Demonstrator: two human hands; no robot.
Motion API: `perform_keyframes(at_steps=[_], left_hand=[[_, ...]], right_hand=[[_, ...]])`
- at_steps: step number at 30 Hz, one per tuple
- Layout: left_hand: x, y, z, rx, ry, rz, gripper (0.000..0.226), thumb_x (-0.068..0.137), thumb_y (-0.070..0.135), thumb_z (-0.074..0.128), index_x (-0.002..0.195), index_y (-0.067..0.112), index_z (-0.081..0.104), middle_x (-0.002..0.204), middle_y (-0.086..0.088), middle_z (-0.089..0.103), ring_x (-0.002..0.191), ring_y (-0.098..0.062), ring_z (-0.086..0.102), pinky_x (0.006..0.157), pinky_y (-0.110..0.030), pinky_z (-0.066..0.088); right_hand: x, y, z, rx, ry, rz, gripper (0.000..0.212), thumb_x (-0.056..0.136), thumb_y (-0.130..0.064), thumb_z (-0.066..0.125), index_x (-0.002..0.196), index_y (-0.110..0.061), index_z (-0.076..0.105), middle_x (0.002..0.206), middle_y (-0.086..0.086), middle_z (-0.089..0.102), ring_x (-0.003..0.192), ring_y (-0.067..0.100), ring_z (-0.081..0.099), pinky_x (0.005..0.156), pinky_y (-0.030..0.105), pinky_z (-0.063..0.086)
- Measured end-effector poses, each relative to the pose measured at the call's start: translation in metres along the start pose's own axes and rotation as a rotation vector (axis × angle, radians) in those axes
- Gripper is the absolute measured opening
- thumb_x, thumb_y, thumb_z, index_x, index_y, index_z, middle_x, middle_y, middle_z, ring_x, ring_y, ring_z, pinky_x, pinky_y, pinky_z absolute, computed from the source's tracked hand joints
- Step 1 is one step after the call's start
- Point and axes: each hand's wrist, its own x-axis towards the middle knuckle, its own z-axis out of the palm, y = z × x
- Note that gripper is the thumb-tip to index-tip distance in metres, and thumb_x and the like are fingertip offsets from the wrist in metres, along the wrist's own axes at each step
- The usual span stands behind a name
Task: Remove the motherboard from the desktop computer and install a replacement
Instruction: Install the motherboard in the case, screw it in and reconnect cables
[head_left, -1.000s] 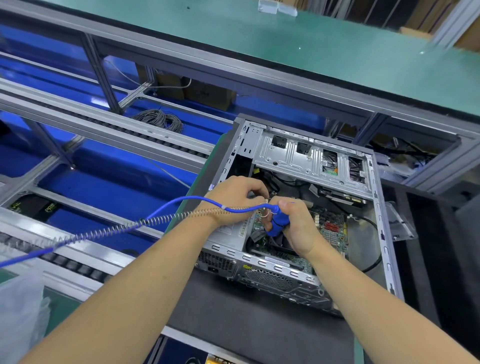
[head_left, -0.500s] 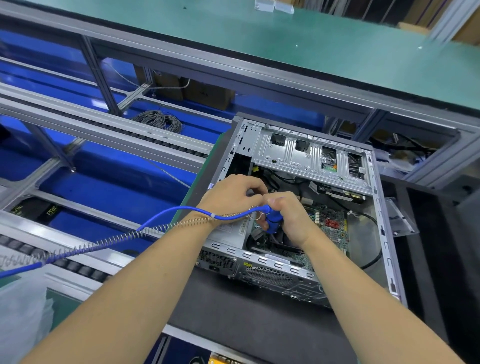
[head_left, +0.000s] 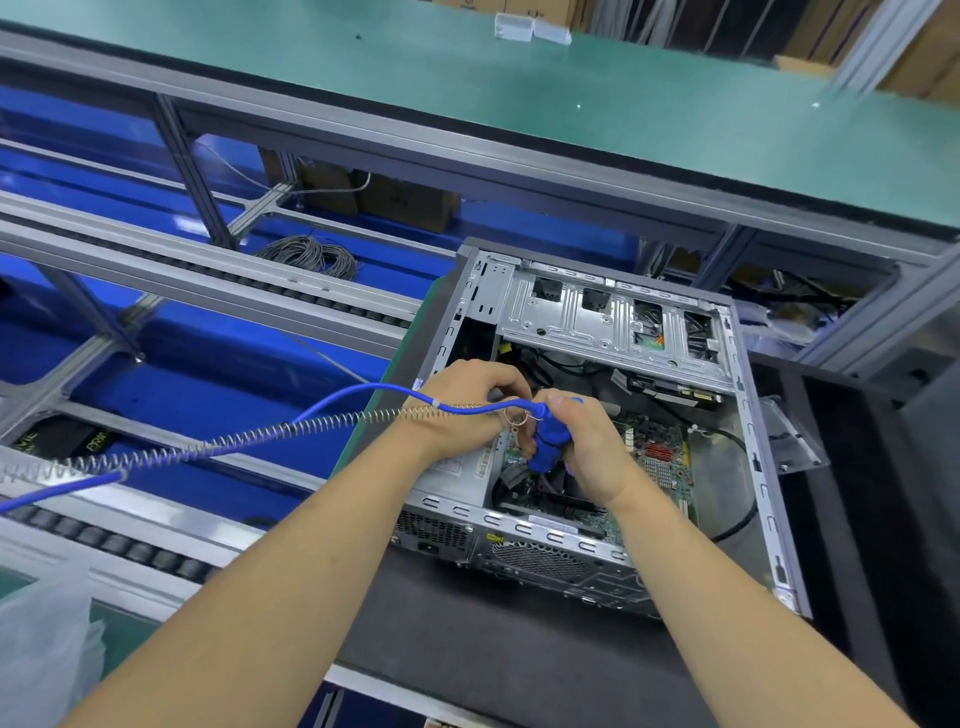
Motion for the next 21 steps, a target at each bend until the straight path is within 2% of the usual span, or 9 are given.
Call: perform_keyframes(at_steps=[2, 4, 9, 13, 15, 17, 19, 21], left_hand=[[0.0, 0.0, -0.001, 0.008, 0.001, 0.007, 0.008, 0.091, 0.02, 0.064, 0.095, 0.024, 0.07, 0.075, 0.012, 0.062, 0.073, -0.015, 0.059, 0.076, -0.046, 0.055], [0.0, -0.001, -0.001, 0.009, 0.003, 0.004, 0.009, 0.091, 0.021, 0.064, 0.094, 0.027, 0.069, 0.074, 0.014, 0.062, 0.072, -0.012, 0.058, 0.075, -0.045, 0.055], [0.001, 0.0, 0.001, -0.007, -0.008, -0.064, 0.014, 0.089, 0.021, 0.063, 0.091, 0.033, 0.07, 0.081, 0.012, 0.067, 0.075, -0.011, 0.061, 0.077, -0.046, 0.056], [0.0, 0.004, 0.001, -0.007, -0.026, -0.133, 0.017, 0.083, 0.035, 0.052, 0.085, 0.045, 0.066, 0.083, 0.01, 0.069, 0.081, -0.018, 0.065, 0.076, -0.047, 0.056], [-0.002, 0.006, 0.003, 0.029, -0.083, -0.147, 0.024, 0.078, 0.044, 0.045, 0.092, 0.043, 0.064, 0.085, 0.012, 0.068, 0.087, -0.019, 0.065, 0.079, -0.042, 0.054], [-0.004, 0.009, 0.003, 0.159, -0.093, -0.111, 0.028, 0.075, 0.052, 0.044, 0.097, 0.043, 0.059, 0.084, 0.017, 0.063, 0.094, -0.019, 0.062, 0.079, -0.034, 0.048], [-0.007, 0.012, 0.003, 0.218, -0.027, -0.008, 0.033, 0.077, 0.053, 0.056, 0.108, 0.043, 0.058, 0.095, 0.018, 0.063, 0.1, -0.015, 0.059, 0.083, -0.03, 0.043], [-0.013, 0.019, 0.001, 0.1, -0.014, -0.004, 0.054, 0.077, 0.053, 0.07, 0.127, 0.048, 0.05, 0.113, 0.026, 0.063, 0.108, 0.0, 0.056, 0.088, -0.018, 0.039]], right_hand=[[-0.002, -0.002, 0.002, 0.014, 0.012, 0.006, 0.058, 0.087, -0.053, 0.053, 0.077, 0.005, 0.054, 0.065, 0.013, 0.057, 0.06, 0.025, 0.052, 0.064, 0.042, 0.04], [-0.003, -0.005, 0.004, 0.022, 0.007, 0.001, 0.055, 0.087, -0.051, 0.053, 0.076, 0.002, 0.055, 0.065, 0.011, 0.057, 0.06, 0.025, 0.051, 0.064, 0.042, 0.04], [-0.006, -0.009, 0.003, -0.026, 0.042, -0.019, 0.052, 0.082, -0.045, 0.046, 0.07, 0.005, 0.053, 0.061, 0.01, 0.059, 0.059, 0.024, 0.051, 0.063, 0.032, 0.045], [-0.005, -0.011, 0.002, -0.003, 0.107, -0.008, 0.045, 0.084, -0.054, 0.048, 0.064, -0.015, 0.06, 0.063, 0.011, 0.061, 0.059, 0.023, 0.053, 0.061, 0.029, 0.047], [-0.004, -0.015, 0.005, 0.06, 0.161, 0.014, 0.043, 0.083, -0.064, 0.053, 0.071, -0.024, 0.063, 0.068, 0.009, 0.062, 0.064, 0.023, 0.054, 0.064, 0.033, 0.046], [-0.002, -0.022, 0.007, 0.09, 0.217, 0.024, 0.032, 0.083, -0.06, 0.055, 0.079, -0.029, 0.062, 0.077, 0.002, 0.062, 0.074, 0.021, 0.052, 0.074, 0.039, 0.041], [-0.001, -0.032, 0.008, 0.147, 0.233, 0.021, 0.021, 0.083, -0.049, 0.056, 0.091, -0.029, 0.054, 0.088, -0.003, 0.058, 0.08, 0.018, 0.049, 0.076, 0.037, 0.038], [-0.001, -0.044, 0.009, 0.147, 0.224, -0.006, 0.024, 0.082, -0.042, 0.06, 0.099, -0.027, 0.049, 0.096, -0.002, 0.059, 0.083, 0.016, 0.054, 0.073, 0.03, 0.042]])
